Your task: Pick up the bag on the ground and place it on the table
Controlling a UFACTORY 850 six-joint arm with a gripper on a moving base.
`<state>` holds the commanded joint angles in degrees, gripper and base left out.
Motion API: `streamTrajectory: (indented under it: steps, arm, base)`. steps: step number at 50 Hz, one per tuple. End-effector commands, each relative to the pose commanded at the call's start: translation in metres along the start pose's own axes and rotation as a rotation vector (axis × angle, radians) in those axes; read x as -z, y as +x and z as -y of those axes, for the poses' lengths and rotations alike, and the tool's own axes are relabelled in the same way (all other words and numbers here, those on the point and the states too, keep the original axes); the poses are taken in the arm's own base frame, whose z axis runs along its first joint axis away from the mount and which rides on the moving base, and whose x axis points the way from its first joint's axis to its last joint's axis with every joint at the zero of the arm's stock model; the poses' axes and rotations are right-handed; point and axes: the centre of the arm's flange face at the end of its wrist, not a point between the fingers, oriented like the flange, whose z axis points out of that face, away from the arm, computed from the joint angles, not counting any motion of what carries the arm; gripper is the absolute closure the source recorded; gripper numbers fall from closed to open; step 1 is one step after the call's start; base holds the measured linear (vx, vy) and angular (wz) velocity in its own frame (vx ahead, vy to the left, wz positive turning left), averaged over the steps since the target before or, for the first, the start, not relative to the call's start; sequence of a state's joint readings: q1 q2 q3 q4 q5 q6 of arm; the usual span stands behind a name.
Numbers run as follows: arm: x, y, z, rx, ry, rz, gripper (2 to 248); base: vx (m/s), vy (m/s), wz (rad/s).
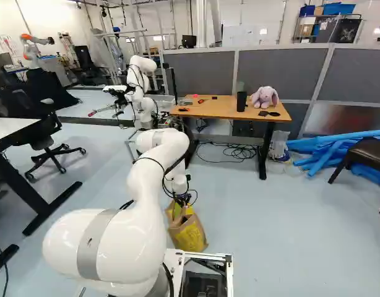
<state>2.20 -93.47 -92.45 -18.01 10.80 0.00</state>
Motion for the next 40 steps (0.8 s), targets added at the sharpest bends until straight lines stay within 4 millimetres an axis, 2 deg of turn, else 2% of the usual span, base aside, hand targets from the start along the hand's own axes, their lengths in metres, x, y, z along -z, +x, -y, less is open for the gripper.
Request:
streamTrajectory:
  steps: [12, 40]
  arm:
    - [0.003, 0.001, 0.0, 0.0, 0.0, 0.0, 220]
    - [0.043, 0.008, 0.0, 0.0, 0.0, -0.001, 220]
  base:
    - [0.0, 0.0, 0.0]
    - [0.0, 0.0, 0.0]
